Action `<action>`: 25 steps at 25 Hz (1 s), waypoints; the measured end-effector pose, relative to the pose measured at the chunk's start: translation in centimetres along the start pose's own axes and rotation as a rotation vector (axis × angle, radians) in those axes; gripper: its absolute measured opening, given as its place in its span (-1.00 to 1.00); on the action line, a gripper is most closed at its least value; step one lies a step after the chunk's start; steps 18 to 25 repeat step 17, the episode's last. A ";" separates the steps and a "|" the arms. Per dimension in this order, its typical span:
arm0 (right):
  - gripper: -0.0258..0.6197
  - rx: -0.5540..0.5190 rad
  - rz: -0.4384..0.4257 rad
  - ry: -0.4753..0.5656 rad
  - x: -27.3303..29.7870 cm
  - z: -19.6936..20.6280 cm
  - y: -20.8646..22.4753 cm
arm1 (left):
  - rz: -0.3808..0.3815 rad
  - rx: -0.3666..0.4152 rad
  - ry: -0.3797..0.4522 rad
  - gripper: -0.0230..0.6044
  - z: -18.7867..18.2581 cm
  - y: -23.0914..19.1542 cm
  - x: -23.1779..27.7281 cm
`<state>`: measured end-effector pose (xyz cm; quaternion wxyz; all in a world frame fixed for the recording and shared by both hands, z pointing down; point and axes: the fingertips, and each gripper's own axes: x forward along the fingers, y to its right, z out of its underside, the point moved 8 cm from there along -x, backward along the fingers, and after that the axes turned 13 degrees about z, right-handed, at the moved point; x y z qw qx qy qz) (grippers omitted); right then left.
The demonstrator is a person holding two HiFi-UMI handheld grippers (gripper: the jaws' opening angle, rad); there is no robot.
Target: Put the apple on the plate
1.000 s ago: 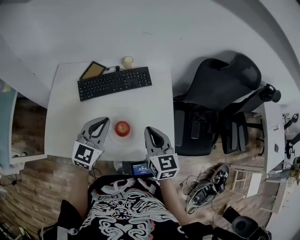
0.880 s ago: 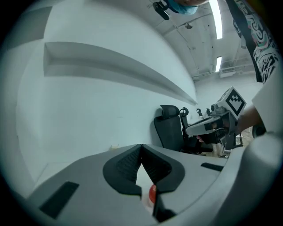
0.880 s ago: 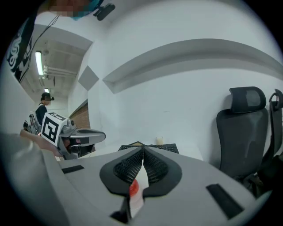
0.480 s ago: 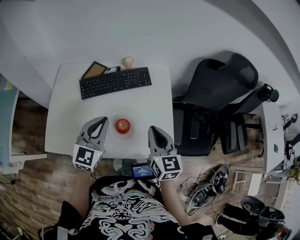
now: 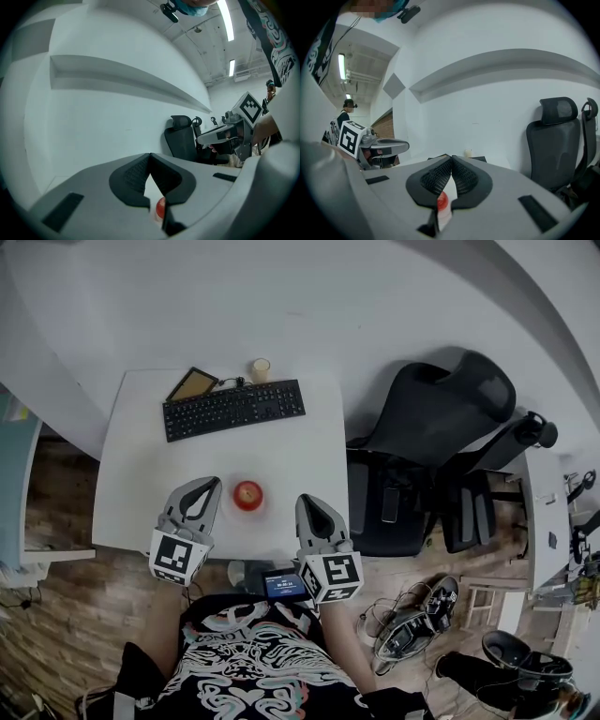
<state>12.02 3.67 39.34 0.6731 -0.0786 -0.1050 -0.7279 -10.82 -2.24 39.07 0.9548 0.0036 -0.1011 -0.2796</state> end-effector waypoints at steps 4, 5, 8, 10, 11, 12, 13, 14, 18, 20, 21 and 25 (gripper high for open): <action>-0.83 0.000 -0.008 -0.006 0.3 0.0 0.0 | -0.002 -0.009 -0.002 -0.88 0.1 -0.1 0.1; -0.83 0.000 -0.009 -0.009 0.4 0.1 0.0 | -0.003 -0.012 -0.002 -0.88 0.2 -0.2 0.2; -0.83 0.002 -0.013 -0.014 0.7 0.1 0.0 | -0.006 -0.016 -0.006 -0.88 0.4 -0.5 0.4; -0.83 0.002 -0.017 -0.013 0.9 0.1 0.0 | -0.011 -0.009 -0.014 -0.88 0.5 -0.7 0.6; -0.83 0.003 -0.019 -0.013 0.9 0.1 0.0 | -0.015 -0.001 -0.021 -0.88 0.6 -0.8 0.7; -0.83 0.002 -0.021 -0.013 1.0 0.1 0.0 | -0.017 0.006 -0.026 -0.88 0.6 -0.8 0.9; -0.83 0.002 -0.021 -0.015 1.0 0.1 0.1 | -0.016 0.010 -0.030 -0.88 0.6 -0.8 1.1; -0.83 0.002 -0.021 -0.017 1.1 0.1 0.2 | -0.014 0.012 -0.031 -0.88 0.6 -0.8 1.2; -0.83 0.004 -0.019 -0.023 1.3 0.2 0.5 | -0.006 0.015 -0.028 -0.88 0.5 -0.7 1.7; -0.83 0.004 -0.019 -0.023 1.3 0.2 0.5 | -0.006 0.015 -0.028 -0.88 0.5 -0.7 1.7; -0.83 0.004 -0.019 -0.023 1.3 0.2 0.5 | -0.006 0.015 -0.028 -0.88 0.5 -0.7 1.7; -0.83 0.004 -0.019 -0.023 1.3 0.2 0.5 | -0.006 0.015 -0.028 -0.88 0.5 -0.7 1.7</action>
